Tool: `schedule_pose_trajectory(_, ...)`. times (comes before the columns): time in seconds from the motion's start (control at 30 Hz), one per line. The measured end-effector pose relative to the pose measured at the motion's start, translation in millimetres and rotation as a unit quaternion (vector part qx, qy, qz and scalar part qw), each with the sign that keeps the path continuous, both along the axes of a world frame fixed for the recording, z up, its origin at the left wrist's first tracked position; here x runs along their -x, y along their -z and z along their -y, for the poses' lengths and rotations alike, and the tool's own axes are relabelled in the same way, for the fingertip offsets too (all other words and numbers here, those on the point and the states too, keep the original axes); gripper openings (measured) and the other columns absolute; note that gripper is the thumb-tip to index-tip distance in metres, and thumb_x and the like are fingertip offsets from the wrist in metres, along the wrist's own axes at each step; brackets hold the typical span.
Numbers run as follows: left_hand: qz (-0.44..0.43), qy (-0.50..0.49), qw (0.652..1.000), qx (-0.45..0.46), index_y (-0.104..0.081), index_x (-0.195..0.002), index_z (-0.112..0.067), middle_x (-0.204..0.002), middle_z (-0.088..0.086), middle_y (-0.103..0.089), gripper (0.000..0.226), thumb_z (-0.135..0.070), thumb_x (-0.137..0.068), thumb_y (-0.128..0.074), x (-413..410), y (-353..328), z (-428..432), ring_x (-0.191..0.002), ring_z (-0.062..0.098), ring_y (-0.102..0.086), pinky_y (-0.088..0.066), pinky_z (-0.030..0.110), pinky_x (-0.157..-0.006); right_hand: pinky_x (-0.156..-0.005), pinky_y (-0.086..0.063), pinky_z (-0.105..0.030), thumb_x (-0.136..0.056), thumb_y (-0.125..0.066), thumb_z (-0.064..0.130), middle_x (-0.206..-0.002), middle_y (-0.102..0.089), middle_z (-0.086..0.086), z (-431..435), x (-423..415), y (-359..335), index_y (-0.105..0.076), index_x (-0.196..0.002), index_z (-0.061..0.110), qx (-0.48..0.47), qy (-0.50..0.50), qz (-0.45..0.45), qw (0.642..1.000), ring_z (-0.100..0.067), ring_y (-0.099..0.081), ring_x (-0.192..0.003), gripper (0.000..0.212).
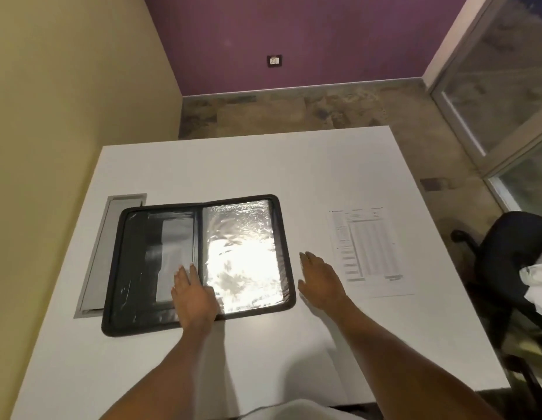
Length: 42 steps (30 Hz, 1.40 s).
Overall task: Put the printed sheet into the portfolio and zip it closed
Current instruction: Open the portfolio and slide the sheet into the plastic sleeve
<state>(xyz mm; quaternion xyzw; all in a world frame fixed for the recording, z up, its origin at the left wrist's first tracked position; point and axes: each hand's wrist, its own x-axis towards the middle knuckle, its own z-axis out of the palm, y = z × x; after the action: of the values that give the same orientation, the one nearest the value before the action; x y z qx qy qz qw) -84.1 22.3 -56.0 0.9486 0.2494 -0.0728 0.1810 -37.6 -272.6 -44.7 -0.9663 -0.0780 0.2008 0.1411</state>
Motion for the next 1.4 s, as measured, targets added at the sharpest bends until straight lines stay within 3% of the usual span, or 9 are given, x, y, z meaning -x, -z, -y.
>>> schedule_pose_trajectory(0.2,0.035,0.005,0.992,0.122,-0.033,-0.162,-0.007,-0.170,0.011,-0.029,0.056,-0.012,-0.107,-0.044,-48.1,-13.3,128.9,-0.159,0.028,-0.025,-0.020,0.037,-0.130,-0.118,-0.031,-0.038,-0.101,-0.046,0.034,-0.163,-0.031,-0.011,93.1,-32.2,2.0,-0.021,-0.159,0.010,0.008,0.055,-0.001,0.998,-0.025,-0.033,-0.148,0.068)
schedule_pose_trajectory(0.33,0.024,0.011,0.975,0.222,-0.055,-0.139,-0.011,-0.139,0.013,-0.060,0.039,-0.008,-0.102,-0.046,-69.4,-12.3,217.4,-0.133,0.036,-0.055,-0.044,0.039,-0.113,-0.117,-0.033,-0.040,-0.101,-0.050,0.035,-0.159,-0.035,-0.012,154.0,-52.7,7.6,-0.024,-0.158,0.008,-0.011,0.133,-0.023,0.991,-0.028,-0.037,-0.145,0.068)
schedule_pose_trajectory(0.43,-0.005,0.016,0.960,0.279,-0.058,-0.139,-0.015,-0.135,0.000,-0.064,0.035,-0.010,-0.106,-0.048,-83.3,-11.3,274.9,-0.126,0.022,-0.062,-0.040,0.025,-0.108,-0.116,-0.035,-0.043,-0.100,-0.054,0.034,-0.157,-0.038,-0.013,194.0,-67.7,13.1,-0.028,-0.156,0.007,-0.039,0.215,-0.047,0.975,-0.032,-0.039,-0.143,0.067)
schedule_pose_trajectory(0.57,-0.045,-0.024,0.944,0.325,-0.044,-0.084,-0.031,-0.084,-0.015,-0.065,0.031,-0.001,-0.091,-0.049,-94.1,2.0,330.8,-0.071,0.006,-0.062,-0.049,0.022,-0.067,-0.110,-0.042,-0.049,-0.094,-0.064,0.023,-0.142,-0.050,-0.024,230.2,-75.9,24.8,-0.040,-0.146,-0.003,-0.086,0.315,-0.044,0.944,-0.041,-0.049,-0.132,0.062)
schedule_pose_trajectory(0.77,-0.060,-0.123,0.953,0.272,-0.048,-0.144,-0.009,-0.145,0.011,-0.059,0.056,-0.006,-0.089,-0.053,-108.7,10.9,378.1,-0.132,0.035,-0.058,-0.050,0.054,-0.109,-0.111,-0.043,-0.050,-0.093,-0.066,0.019,-0.143,-0.049,-0.027,246.2,-86.6,38.8,-0.042,-0.146,-0.004,-0.137,0.377,-0.056,0.914,-0.042,-0.048,-0.133,0.063)
schedule_pose_trajectory(0.93,-0.023,-0.148,0.952,0.267,-0.053,-0.105,-0.022,-0.110,0.003,-0.072,0.028,-0.004,-0.084,-0.051,-116.5,17.5,393.2,-0.098,0.030,-0.073,-0.064,0.046,-0.087,-0.110,-0.046,-0.048,-0.094,-0.065,0.019,-0.142,-0.050,-0.022,244.5,-91.6,45.2,-0.043,-0.147,-0.001,-0.161,0.399,-0.052,0.901,-0.037,-0.049,-0.133,0.060)
schedule_pose_trajectory(1.1,-0.059,-0.174,0.959,0.216,-0.049,-0.135,-0.010,-0.124,0.012,-0.068,0.051,-0.019,-0.089,-0.068,-135.4,16.4,392.2,-0.118,0.037,-0.065,-0.049,0.049,-0.098,-0.111,-0.046,-0.047,-0.094,-0.067,0.021,-0.142,-0.051,-0.021,247.4,-92.7,46.8,-0.047,-0.146,0.001,-0.157,0.392,-0.053,0.905,-0.037,-0.049,-0.134,0.059)
schedule_pose_trajectory(1.27,-0.102,-0.239,0.916,0.305,-0.051,-0.136,-0.003,-0.126,0.015,-0.065,0.052,-0.025,-0.093,-0.071,-154.1,24.7,371.8,-0.115,0.035,-0.065,-0.051,0.047,-0.104,-0.110,-0.046,-0.046,-0.094,-0.066,0.019,-0.141,-0.051,-0.021,252.0,-91.3,49.3,-0.048,-0.144,0.000,-0.160,0.388,-0.055,0.906,-0.036,-0.050,-0.132,0.057)
schedule_pose_trajectory(1.4,-0.084,-0.222,0.893,0.382,-0.063,-0.092,-0.007,-0.087,0.006,-0.059,0.010,-0.016,-0.096,-0.064,-153.1,26.5,358.5,-0.069,0.016,-0.051,-0.047,0.029,-0.061,-0.109,-0.048,-0.047,-0.094,-0.067,0.019,-0.141,-0.050,-0.021,253.0,-90.7,49.9,-0.049,-0.143,0.000,-0.168,0.386,-0.058,0.905,-0.036,-0.051,-0.131,0.056)
